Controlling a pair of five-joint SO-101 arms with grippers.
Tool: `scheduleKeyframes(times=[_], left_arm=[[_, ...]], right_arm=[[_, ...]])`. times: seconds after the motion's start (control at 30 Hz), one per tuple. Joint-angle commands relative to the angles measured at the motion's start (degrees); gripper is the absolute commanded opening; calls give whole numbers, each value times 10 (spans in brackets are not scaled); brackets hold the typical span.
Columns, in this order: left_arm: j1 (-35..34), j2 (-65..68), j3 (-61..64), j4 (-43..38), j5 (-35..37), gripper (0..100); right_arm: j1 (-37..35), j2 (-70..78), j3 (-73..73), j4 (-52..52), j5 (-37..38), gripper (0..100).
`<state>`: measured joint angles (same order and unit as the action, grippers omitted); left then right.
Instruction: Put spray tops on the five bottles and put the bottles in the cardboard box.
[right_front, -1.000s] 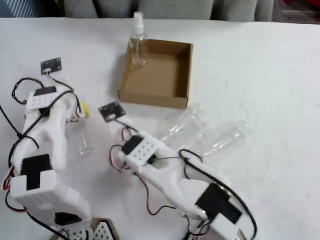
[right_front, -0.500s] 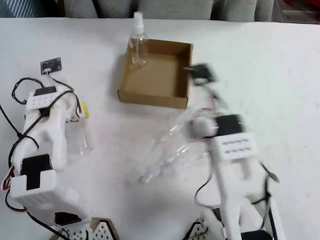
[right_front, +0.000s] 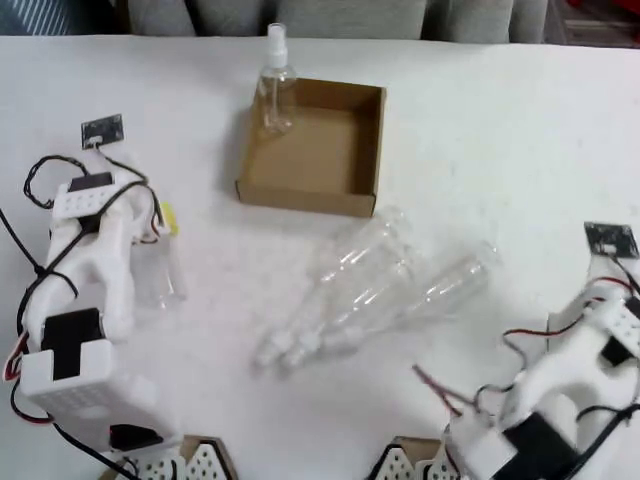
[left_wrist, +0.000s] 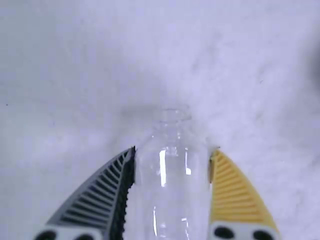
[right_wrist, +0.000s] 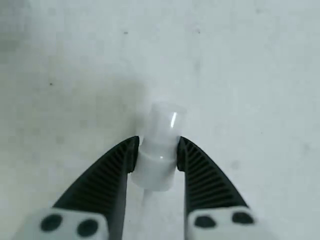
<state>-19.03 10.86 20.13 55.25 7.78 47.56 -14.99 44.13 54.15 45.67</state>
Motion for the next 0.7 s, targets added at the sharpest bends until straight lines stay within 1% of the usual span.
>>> scheduleKeyframes(times=[0.0,0.17,0.33,0.4,0.53,0.67], left_arm=[[4,-4,-8,-13,-6,43],[3,-3,-7,-13,-6,43],[3,-3,-6,-13,-6,43],[3,-3,-6,-13,-6,43],[3,-3,-5,-13,-6,43],[3,-3,-5,-13,-6,43]], right_arm=[[28,59,-49,-13,42,86],[36,121,-116,6,42,198],[50,117,-172,104,41,283],[60,109,-190,138,37,285],[96,86,-198,197,-13,241],[108,66,-197,251,-23,237]])
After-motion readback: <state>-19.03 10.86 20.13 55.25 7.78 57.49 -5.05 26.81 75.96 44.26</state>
